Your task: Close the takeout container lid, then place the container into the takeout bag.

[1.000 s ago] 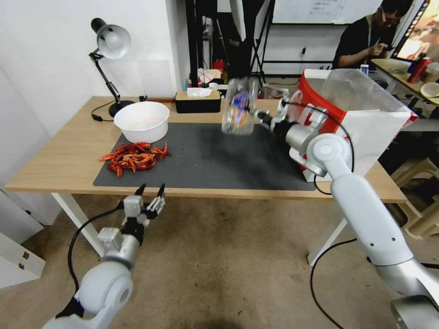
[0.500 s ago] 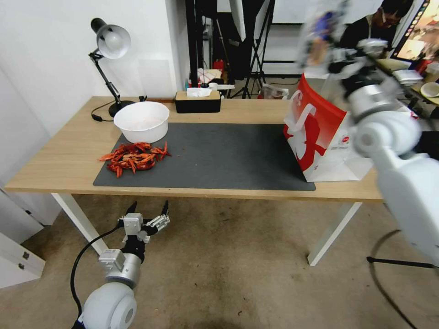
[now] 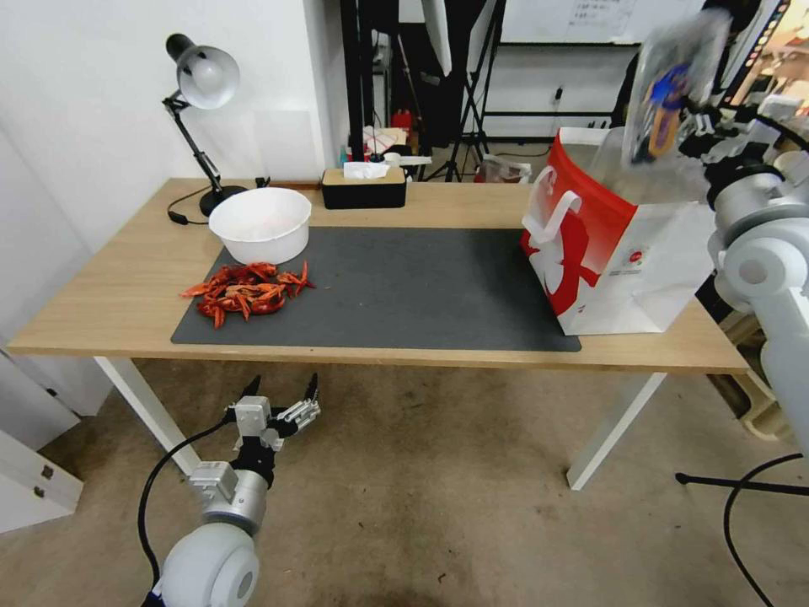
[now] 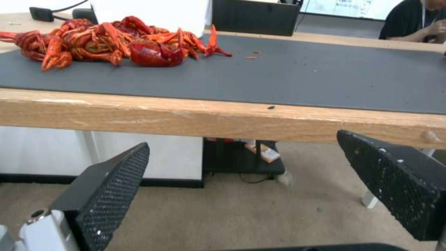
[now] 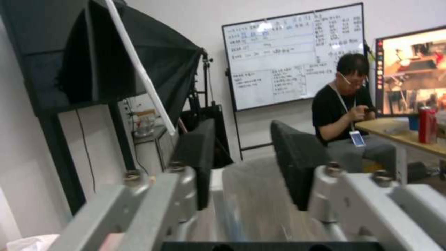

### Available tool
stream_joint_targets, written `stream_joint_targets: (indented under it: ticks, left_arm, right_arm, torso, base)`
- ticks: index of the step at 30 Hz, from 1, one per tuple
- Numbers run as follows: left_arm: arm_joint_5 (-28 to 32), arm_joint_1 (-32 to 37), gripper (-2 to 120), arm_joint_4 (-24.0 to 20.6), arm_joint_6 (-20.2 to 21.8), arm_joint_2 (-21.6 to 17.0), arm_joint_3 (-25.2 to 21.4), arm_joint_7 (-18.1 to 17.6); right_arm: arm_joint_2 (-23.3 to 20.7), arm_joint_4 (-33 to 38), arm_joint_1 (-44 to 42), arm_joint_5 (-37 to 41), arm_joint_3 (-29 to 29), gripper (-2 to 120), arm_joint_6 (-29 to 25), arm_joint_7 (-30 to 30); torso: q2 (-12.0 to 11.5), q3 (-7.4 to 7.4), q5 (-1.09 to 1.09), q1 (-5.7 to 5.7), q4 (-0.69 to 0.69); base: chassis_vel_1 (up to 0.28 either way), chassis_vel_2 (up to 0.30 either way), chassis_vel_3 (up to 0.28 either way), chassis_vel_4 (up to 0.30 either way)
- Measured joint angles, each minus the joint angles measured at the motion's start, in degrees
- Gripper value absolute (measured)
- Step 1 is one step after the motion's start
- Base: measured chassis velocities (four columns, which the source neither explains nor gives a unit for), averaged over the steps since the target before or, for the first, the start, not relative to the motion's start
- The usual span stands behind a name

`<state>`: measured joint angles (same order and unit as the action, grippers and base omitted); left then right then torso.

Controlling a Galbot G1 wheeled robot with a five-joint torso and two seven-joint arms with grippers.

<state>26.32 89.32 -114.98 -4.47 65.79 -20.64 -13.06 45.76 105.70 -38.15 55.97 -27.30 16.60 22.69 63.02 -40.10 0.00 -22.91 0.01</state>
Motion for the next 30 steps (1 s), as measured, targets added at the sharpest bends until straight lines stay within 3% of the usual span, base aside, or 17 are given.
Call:
stream_joint_targets:
  ticks: [12,17,26,30]
  left_arm:
    - [-0.1,0.1,100,-0.4,0.2,0.4,0.0,0.4]
    - [-0.1,0.5,100,-0.5,0.1,0.4,-0.1,0.7]
    - [0.3,0.7,100,-0.6,-1.0,0.6,-0.4,2.3]
    - [0.9,0.9,100,-0.5,-2.5,0.8,-0.9,3.2]
  right_arm:
    - [-0.6,6.7,-10.8,-3.7,-1.5,84,-8.2,-9.3]
    - [-1.0,9.3,-15.9,-6.4,-2.7,98,-11.2,-11.9]
    - [-2.0,15.4,-26.3,-13.1,-6.3,100,-15.9,-12.4]
    - [1.0,18.9,-35.2,-17.8,-8.0,100,-18.6,-12.5]
  torso:
    - [0.0,0.00,0.00,0.00,0.00]
    - [0.0,0.00,0.00,0.00,-0.01]
    - [0.0,0.00,0.00,0.00,0.00]
    - [0.0,0.00,-0.02,0.00,0.01]
  base:
    - [0.000,0.000,0.000,0.000]
    - [0.000,0.000,0.000,0.000]
    - [0.000,0.000,0.000,0.000]
    - [0.000,0.000,0.000,0.000]
